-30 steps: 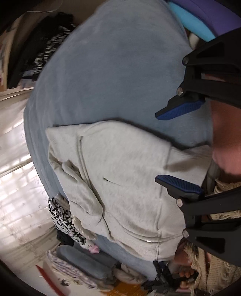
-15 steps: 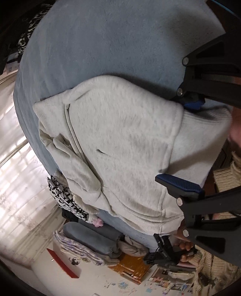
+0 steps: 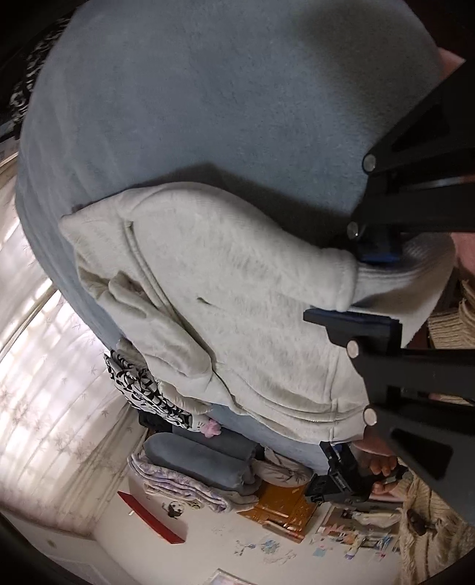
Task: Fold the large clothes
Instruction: 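Grasp the ribbed hem with both tools and lift it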
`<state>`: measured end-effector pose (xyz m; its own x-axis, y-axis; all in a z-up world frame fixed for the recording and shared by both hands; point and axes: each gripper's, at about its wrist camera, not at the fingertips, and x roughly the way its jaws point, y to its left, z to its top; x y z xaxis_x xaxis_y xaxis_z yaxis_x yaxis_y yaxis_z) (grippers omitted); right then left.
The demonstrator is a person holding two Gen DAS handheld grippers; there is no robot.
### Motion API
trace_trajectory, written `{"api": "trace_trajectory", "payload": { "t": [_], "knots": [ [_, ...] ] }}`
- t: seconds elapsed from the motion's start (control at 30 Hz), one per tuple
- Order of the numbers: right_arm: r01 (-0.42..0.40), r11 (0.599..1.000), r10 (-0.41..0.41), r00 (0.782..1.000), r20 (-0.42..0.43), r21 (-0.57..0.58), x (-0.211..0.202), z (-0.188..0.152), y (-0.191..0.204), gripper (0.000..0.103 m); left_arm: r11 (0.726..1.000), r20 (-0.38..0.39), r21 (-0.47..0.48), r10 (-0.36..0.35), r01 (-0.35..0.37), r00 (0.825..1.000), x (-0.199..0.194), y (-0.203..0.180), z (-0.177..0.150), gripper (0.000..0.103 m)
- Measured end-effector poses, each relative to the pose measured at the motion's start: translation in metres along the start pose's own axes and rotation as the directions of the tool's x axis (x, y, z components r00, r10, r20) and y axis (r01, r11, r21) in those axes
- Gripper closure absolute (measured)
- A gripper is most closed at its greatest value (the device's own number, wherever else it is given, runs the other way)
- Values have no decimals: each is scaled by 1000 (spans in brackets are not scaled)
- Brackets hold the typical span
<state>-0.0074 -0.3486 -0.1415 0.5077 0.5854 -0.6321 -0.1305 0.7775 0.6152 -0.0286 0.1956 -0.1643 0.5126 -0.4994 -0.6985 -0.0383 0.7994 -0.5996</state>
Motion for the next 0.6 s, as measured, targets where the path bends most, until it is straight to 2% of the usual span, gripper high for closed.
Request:
{"api": "trace_trajectory", "payload": {
  "t": [0.07, 0.13, 0.17, 0.2, 0.23, 0.27, 0.3, 0.47, 0.6],
  "knots": [
    [-12, 1000, 12, 1000, -6, 13, 4, 1, -4, 83, 998, -11, 52, 23, -22, 1000, 5, -10, -1, 21],
    [2, 1000, -2, 1000, -16, 5, 6, 0, -4, 83, 990, -12, 113, 83, -81, 997, 11, -24, -2, 21],
    [10, 1000, -10, 1000, -18, -2, 7, 0, -3, 83, 981, -11, 155, 121, -118, 993, 13, -33, -3, 25],
    [15, 1000, -15, 1000, -18, -6, 6, 0, -1, 83, 977, -8, 169, 130, -127, 991, 13, -36, -2, 43],
    [20, 1000, -21, 1000, -14, -12, 5, 0, 1, 84, 976, -5, 174, 132, -129, 991, 11, -38, -1, 56],
    [27, 999, -28, 1000, -9, -22, 4, 0, 4, 86, 982, -24, 153, 112, -107, 993, 10, -37, 2, 74],
    [36, 999, -36, 999, -5, -32, 3, 0, 6, 87, 989, -40, 124, 88, -83, 995, 10, -35, 5, 81],
    [3, 998, 0, 999, 52, -63, -19, 2, 20, 92, 996, -6, 69, 60, -60, 998, -3, -45, 8, 85],
    [-65, 998, 67, 994, 91, -22, -36, 10, 21, 93, 997, 53, -61, -49, 52, 997, -28, -36, 18, 85]
  ]
}}
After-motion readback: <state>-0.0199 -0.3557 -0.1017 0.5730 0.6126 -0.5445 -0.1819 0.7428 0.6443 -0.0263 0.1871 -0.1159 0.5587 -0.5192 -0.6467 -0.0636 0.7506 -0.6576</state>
